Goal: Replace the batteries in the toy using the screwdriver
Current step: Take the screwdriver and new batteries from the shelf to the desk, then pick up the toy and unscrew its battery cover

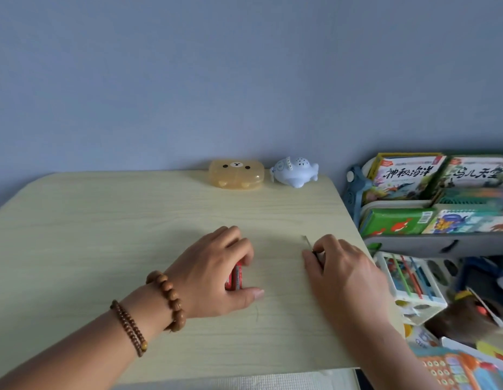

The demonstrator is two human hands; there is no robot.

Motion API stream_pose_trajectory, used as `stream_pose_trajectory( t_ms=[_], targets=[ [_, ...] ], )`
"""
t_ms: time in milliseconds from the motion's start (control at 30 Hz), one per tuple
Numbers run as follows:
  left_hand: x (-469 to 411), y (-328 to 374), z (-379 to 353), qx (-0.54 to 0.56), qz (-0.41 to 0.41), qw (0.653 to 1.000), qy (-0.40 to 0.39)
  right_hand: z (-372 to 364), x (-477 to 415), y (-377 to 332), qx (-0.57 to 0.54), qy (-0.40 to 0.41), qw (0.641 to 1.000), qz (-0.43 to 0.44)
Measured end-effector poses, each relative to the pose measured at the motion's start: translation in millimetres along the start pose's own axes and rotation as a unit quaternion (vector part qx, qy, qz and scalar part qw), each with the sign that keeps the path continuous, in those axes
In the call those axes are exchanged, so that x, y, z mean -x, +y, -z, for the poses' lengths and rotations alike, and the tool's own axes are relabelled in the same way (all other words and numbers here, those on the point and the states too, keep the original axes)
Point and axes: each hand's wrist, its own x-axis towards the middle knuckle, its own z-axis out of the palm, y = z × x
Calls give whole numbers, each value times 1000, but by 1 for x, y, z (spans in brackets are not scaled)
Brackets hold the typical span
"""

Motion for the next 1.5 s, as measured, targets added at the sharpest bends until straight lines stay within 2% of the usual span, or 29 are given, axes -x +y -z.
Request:
stream_pose_trajectory(
  t_ms=[167, 267, 467, 633, 833, 1067, 1500],
  targets=[
    [24, -26, 21, 84, 46, 995, -41, 1, 0, 1, -7, -8, 1000, -1],
    [39, -39, 23, 65, 61, 994, -60, 0, 1, 0, -9, -1, 1000, 4],
    [28, -26, 11, 106, 40, 992, -49, -4, 0, 1, -5, 18, 1000, 6],
    [15, -21, 5, 77, 4, 996, -50, -6, -1, 2, -7, 27, 1000, 8],
    [3, -11, -3, 17, -48, 999, -15, -7, -2, 4, -11, 28, 999, 13],
    [11, -16, -7, 91, -23, 996, -3, -8, 0, 5, -18, 38, 999, 11],
    [25, -27, 0, 125, 6, 992, -20, 0, 3, 5, -32, -8, 999, 1]
  ],
)
